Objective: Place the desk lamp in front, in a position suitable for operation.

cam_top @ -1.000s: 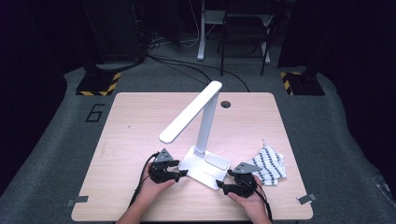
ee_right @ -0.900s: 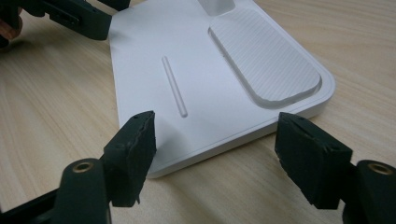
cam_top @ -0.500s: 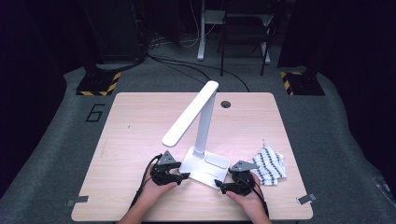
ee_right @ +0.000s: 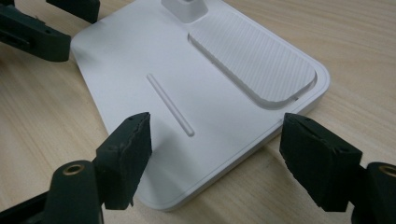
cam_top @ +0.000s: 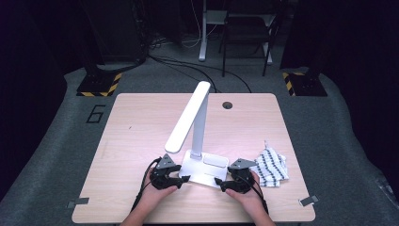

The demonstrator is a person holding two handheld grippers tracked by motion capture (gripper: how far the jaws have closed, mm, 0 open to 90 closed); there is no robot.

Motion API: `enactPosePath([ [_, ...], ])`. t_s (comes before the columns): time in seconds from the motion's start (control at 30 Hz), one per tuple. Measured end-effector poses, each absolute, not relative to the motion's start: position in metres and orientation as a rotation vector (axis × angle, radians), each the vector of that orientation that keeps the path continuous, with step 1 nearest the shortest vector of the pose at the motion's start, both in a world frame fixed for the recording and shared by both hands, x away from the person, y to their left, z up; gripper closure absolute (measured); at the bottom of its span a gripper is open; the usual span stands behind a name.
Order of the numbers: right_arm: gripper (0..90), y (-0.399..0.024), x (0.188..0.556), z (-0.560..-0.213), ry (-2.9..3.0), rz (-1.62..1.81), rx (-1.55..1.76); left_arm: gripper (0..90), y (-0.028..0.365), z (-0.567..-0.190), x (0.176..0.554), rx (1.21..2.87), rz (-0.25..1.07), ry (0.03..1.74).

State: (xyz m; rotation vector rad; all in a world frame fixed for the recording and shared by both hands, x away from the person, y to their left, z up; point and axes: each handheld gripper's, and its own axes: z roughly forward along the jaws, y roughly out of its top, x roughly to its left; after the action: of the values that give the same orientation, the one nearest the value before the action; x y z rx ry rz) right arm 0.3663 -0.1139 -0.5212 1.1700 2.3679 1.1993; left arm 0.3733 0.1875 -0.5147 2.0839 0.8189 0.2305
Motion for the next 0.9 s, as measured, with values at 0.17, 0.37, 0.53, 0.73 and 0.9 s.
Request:
enactPosePath([
  [0.17,31.9,-0.112,0.37,-0.522,2.424,1.252,1.172,45.2,0.18,-0.515,0.365,2.07,0.122,0.775],
  [0.37,29.3,-0.093,0.368,-0.522,2.412,1.236,1.135,44.1,0.172,-0.512,0.355,2.142,0.216,0.724],
  [0.53,29.7,-0.095,0.37,-0.523,2.418,1.246,1.161,42.1,0.186,-0.51,0.36,2.105,0.227,0.783],
  [0.73,29.6,-0.095,0.371,-0.523,2.406,1.246,1.162,39.9,0.209,-0.509,0.37,2.053,0.276,0.886],
  [0.9,29.6,-0.095,0.373,-0.522,2.403,1.245,1.188,39.8,0.213,-0.516,0.377,2.048,0.259,0.946],
])
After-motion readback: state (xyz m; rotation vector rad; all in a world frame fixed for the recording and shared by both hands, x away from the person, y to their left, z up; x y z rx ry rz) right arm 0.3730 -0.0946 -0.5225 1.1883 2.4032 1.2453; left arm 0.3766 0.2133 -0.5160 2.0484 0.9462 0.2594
